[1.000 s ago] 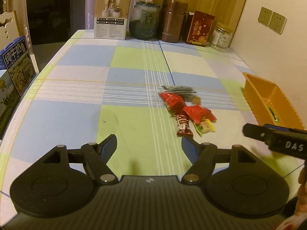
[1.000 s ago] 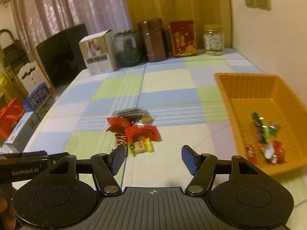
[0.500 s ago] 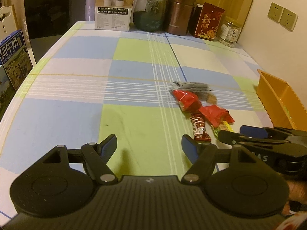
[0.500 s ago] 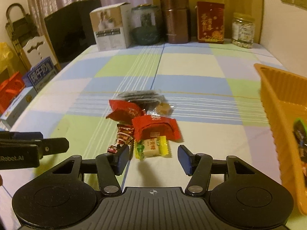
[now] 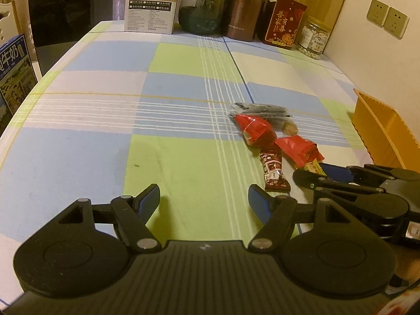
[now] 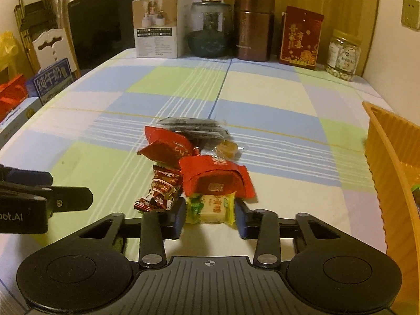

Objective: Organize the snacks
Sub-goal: 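Grasp the yellow-wrapped pastry with the right tool while the left tool grasps a brown-wrapped candy, then carry the yellow pastry and brown candy over the orange tray with both tools, then open both tools to drop the pastry and candy into the tray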

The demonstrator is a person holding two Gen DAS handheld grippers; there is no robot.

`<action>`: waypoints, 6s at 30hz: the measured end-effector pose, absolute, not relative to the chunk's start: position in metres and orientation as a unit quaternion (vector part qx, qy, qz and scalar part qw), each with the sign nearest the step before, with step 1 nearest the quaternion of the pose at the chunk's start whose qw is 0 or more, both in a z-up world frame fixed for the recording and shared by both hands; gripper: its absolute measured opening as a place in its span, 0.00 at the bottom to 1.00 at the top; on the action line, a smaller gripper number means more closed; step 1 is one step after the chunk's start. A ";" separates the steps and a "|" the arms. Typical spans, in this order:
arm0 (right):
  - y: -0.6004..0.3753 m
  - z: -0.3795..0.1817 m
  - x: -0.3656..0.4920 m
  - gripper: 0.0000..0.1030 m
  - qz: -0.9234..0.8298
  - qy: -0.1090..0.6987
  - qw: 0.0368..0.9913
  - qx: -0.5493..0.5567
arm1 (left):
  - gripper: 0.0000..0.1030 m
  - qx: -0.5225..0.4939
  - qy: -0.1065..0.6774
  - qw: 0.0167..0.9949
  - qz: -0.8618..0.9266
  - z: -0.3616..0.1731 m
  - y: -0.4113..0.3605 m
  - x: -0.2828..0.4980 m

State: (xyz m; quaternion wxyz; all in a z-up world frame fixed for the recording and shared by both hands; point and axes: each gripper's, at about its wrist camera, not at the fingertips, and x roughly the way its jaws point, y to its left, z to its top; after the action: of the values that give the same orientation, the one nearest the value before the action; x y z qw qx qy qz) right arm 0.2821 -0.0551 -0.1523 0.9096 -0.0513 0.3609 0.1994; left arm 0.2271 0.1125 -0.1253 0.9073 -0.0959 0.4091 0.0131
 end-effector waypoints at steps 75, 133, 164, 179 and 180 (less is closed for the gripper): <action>-0.188 -0.017 0.128 0.24 0.089 0.270 0.955 0.085 | 0.17 -0.059 0.334 0.936 -0.091 -0.009 -0.009 0.138; -0.341 -0.044 0.188 0.24 -0.048 0.291 0.948 0.122 | 0.17 -0.017 0.367 0.905 -0.217 -0.054 -0.177 0.258; -0.336 -0.039 0.225 0.44 0.019 0.289 0.944 0.156 | 0.34 -0.048 0.366 0.920 -0.134 -0.042 -0.098 0.226; -0.320 -0.037 0.164 0.51 0.009 0.310 0.935 0.170 | 0.38 -0.053 0.360 0.925 -0.111 -0.031 -0.065 0.186; -0.318 -0.036 0.160 0.52 0.010 0.310 0.935 0.172 | 0.40 -0.052 0.359 0.926 -0.110 -0.030 -0.062 0.183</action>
State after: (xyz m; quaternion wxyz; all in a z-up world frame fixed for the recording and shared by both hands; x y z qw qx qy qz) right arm 0.1599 -0.3179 -0.0360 0.9349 0.1717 0.3103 0.0104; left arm 0.1833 -0.0623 -0.0301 0.9255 -0.0522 0.3586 -0.1100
